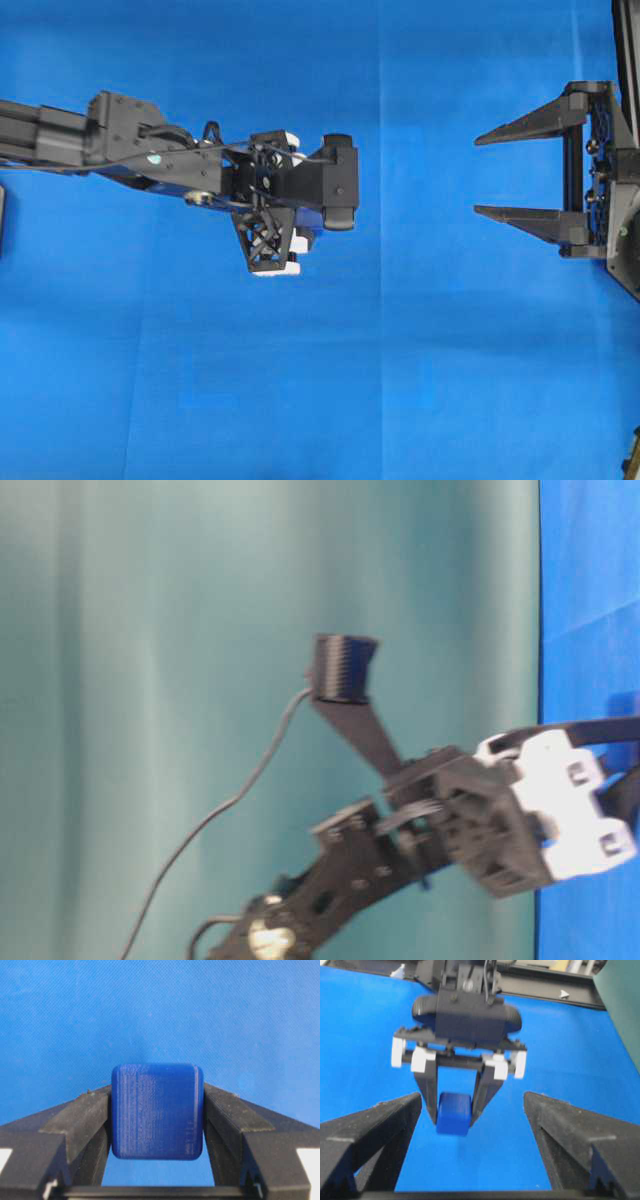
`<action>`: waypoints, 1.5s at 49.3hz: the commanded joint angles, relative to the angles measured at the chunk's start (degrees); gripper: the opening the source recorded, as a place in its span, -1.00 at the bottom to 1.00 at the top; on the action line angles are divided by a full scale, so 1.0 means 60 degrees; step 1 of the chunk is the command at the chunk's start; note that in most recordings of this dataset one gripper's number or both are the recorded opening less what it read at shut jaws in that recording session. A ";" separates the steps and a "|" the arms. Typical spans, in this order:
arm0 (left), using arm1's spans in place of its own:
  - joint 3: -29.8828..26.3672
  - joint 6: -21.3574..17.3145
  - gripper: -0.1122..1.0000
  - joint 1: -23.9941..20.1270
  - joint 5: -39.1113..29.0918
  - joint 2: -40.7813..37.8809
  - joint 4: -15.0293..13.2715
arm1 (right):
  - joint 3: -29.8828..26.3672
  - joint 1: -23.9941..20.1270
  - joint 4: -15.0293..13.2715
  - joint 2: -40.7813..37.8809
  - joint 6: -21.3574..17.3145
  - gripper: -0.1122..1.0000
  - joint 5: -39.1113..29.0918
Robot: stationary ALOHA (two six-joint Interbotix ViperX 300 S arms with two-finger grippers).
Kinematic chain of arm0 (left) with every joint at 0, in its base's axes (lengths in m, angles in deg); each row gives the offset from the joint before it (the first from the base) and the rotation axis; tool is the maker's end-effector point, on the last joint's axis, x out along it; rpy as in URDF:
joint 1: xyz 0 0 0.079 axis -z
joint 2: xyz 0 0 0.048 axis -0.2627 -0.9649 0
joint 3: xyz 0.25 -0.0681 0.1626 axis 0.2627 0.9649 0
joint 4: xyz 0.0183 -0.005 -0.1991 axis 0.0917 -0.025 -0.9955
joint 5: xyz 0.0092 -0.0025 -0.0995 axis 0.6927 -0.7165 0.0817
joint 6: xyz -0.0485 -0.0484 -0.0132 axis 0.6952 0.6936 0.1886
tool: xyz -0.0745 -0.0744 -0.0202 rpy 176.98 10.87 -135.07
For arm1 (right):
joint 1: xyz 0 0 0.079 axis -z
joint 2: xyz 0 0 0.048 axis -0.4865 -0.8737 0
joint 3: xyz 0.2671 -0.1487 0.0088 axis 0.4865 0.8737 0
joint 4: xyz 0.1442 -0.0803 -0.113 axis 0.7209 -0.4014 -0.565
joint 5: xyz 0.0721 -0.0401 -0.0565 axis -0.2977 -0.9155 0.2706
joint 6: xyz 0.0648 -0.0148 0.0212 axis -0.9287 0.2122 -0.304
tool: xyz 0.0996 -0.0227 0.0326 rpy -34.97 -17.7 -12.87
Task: Handover the blue block to the right arm after grasping it with the left arm, then place it in the designated position.
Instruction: 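Lift the blue cube with the left gripper and raise it upright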
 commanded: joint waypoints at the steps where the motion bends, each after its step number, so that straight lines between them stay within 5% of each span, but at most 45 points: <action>1: -0.0366 0.0015 0.03 0.0073 -0.0381 0.0747 0.0029 | -0.0161 0.0015 0.0029 -0.0044 0.0000 0.89 0.0044; 32: -0.2153 -0.0059 0.03 0.0103 -0.3486 0.2402 0.0029 | -0.0161 0.0029 0.0029 -0.0044 0.0000 0.89 0.0044; 74: -0.2080 -0.0015 0.03 0.0103 -0.3560 0.2476 0.0015 | -0.0161 0.0015 0.0029 -0.0132 -0.0015 0.89 0.0088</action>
